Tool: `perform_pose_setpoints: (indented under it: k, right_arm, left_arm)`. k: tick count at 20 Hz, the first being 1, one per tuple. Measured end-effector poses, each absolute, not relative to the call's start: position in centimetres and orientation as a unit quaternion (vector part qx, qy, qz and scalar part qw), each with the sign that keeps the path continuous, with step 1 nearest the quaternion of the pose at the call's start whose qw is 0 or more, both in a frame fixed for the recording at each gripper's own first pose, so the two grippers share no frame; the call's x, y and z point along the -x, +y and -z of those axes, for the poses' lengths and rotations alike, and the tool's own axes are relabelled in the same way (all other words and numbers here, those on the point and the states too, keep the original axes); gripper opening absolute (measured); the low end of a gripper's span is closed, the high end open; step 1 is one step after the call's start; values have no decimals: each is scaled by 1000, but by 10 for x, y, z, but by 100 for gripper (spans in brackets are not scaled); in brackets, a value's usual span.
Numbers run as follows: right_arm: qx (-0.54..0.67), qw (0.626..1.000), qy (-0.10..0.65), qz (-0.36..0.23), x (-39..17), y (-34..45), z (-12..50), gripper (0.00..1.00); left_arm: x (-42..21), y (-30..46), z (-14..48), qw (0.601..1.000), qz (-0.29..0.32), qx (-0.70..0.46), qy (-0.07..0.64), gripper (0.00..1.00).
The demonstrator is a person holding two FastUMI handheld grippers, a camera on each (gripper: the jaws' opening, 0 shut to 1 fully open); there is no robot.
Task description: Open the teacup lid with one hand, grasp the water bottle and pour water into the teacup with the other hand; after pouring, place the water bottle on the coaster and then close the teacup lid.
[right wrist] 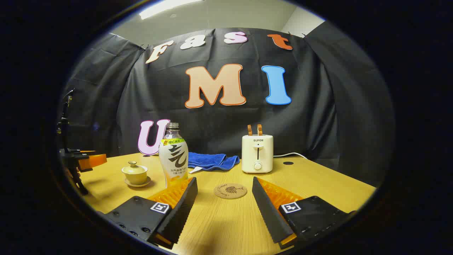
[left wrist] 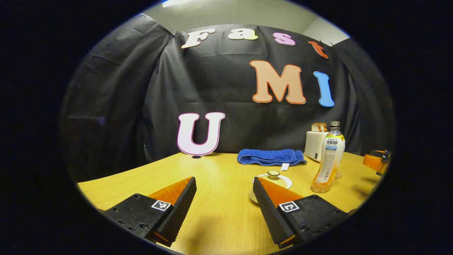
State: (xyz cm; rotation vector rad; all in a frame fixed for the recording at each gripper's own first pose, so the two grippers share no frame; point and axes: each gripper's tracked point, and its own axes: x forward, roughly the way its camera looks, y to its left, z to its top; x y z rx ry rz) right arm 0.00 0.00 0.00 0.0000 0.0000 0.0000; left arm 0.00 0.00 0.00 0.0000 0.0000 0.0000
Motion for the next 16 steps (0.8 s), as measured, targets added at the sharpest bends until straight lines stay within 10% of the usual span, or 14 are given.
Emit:
perform_pose_setpoints:
  k: [16]
  right_arm:
    - [0,1000,-2,11,-3,-3,2,96]
  left_arm:
    - [-3,-8,0,1000,22,-14,-9,94]
